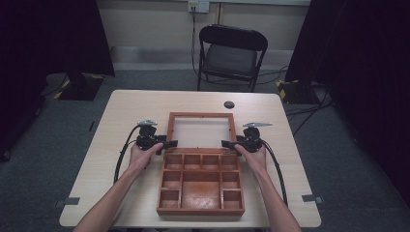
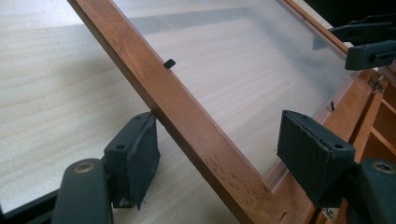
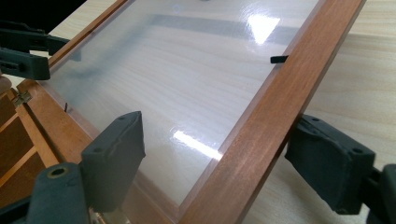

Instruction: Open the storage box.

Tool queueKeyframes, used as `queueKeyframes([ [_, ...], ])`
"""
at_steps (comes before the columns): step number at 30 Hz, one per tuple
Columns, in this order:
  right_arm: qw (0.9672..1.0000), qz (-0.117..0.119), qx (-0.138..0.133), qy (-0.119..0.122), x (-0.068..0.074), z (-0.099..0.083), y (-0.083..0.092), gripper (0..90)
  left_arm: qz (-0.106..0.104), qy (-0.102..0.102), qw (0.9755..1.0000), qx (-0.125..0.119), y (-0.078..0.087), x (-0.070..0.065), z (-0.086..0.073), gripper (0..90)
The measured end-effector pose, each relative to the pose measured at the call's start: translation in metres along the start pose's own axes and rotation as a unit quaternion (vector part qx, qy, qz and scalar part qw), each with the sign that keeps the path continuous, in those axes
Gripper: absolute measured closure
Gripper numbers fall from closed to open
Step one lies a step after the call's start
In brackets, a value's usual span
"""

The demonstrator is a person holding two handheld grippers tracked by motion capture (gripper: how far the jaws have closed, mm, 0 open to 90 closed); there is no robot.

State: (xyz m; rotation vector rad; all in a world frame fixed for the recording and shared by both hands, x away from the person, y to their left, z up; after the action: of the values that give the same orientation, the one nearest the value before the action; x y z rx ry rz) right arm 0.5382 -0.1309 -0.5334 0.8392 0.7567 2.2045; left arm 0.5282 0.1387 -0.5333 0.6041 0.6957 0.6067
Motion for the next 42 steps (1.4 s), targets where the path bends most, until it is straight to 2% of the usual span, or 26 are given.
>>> queueKeyframes([
  [3, 1.0, -0.003, 0.001, -0.003, -0.001, 0.0, 0.0, 17.1, -0.004, 0.007, 1.0, -0.001, -0.001, 0.001, 0.0, 27.8],
  [5, 1.0, -0.004, 0.003, -0.005, -0.001, -0.001, 0.0, 16.9, 0.016, -0.001, 0.9999, -0.003, 0.0, 0.003, 0.0, 25.9],
  [6, 0.9999, 0.003, 0.005, -0.011, -0.001, -0.002, 0.0, 16.4, 0.021, -0.003, 0.9998, -0.005, 0.0, 0.004, 0.0, 28.4],
  [7, 0.9998, 0.008, 0.008, -0.018, -0.002, -0.003, -0.001, 16.4, 0.016, -0.003, 0.9999, -0.006, 0.001, 0.003, 0.001, 30.0],
  [8, 0.9994, 0.018, 0.011, -0.027, -0.003, -0.005, -0.002, 16.5, 0.013, -0.002, 0.9999, -0.006, 0.001, 0.003, 0.0, 28.5],
  [9, 0.9994, 0.016, 0.011, -0.028, -0.004, -0.005, -0.002, 16.6, 0.02, -0.005, 0.9998, -0.003, 0.002, 0.004, 0.0, 28.0],
  [10, 0.9998, -0.007, 0.003, -0.018, -0.007, -0.004, -0.001, 19.8, 0.018, -0.007, 0.9998, -0.006, 0.002, 0.003, -0.001, 27.6],
  [11, 0.9997, -0.02, -0.003, -0.01, -0.008, -0.001, 0.002, 22.0, 0.016, -0.007, 0.9998, -0.007, 0.002, 0.003, -0.001, 27.5],
  [13, 0.9999, -0.008, -0.009, -0.006, -0.004, 0.002, 0.005, 21.8, 0.021, -0.01, 0.9997, -0.007, 0.002, 0.003, 0.0, 27.2],
  [15, 0.9999, -0.014, -0.009, 0.0, -0.003, 0.002, 0.006, 21.8, 0.021, -0.008, 0.9997, -0.009, 0.002, 0.003, 0.0, 27.1],
  [21, 0.9999, -0.012, -0.008, -0.003, -0.002, 0.001, 0.009, 21.0, 0.029, -0.02, 0.9994, -0.008, 0.008, -0.002, 0.001, 25.4],
  [28, 0.9997, -0.018, -0.015, 0.002, 0.0, 0.003, 0.028, 18.0, 0.047, -0.035, 0.9981, -0.017, 0.025, -0.005, 0.002, 24.3],
  [31, 0.9993, -0.036, -0.011, -0.004, -0.003, 0.001, 0.038, 17.0, 0.063, -0.038, 0.9972, -0.018, 0.033, -0.003, 0.0, 24.3],
  [32, 0.9992, -0.035, -0.017, -0.007, -0.003, 0.0, 0.042, 17.0, 0.071, -0.038, 0.9966, -0.016, 0.036, -0.002, -0.001, 24.3],
  [33, 0.9992, -0.032, -0.024, -0.008, -0.002, -0.001, 0.045, 17.1, 0.069, -0.037, 0.9968, -0.018, 0.038, -0.002, -0.002, 24.4],
  [38, 0.9991, -0.037, -0.022, -0.008, -0.001, -0.013, 0.059, 15.7, 0.075, -0.05, 0.9958, -0.017, 0.049, -0.004, -0.011, 24.3],
  [41, 0.9987, -0.042, -0.018, -0.022, -0.004, -0.021, 0.068, 15.5, 0.083, -0.058, 0.9949, -0.01, 0.055, -0.003, -0.019, 24.3],
  [42, 0.9982, -0.053, -0.015, -0.025, -0.006, -0.024, 0.072, 15.4, 0.083, -0.059, 0.9948, -0.008, 0.057, -0.004, -0.022, 24.3],
])
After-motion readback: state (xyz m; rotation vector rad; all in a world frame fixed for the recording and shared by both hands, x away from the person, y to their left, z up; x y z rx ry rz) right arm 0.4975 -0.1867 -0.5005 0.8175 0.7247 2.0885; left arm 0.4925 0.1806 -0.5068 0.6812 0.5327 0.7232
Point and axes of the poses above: each handheld gripper's, and its own axes: y roughly backward along the jaws, z roughly out of its top, x roughly to its left, the point moved 9 cm from there along -y, roughly forward along the jaws, and after that the axes turned 11 degrees about x, right-handed, at the moved point
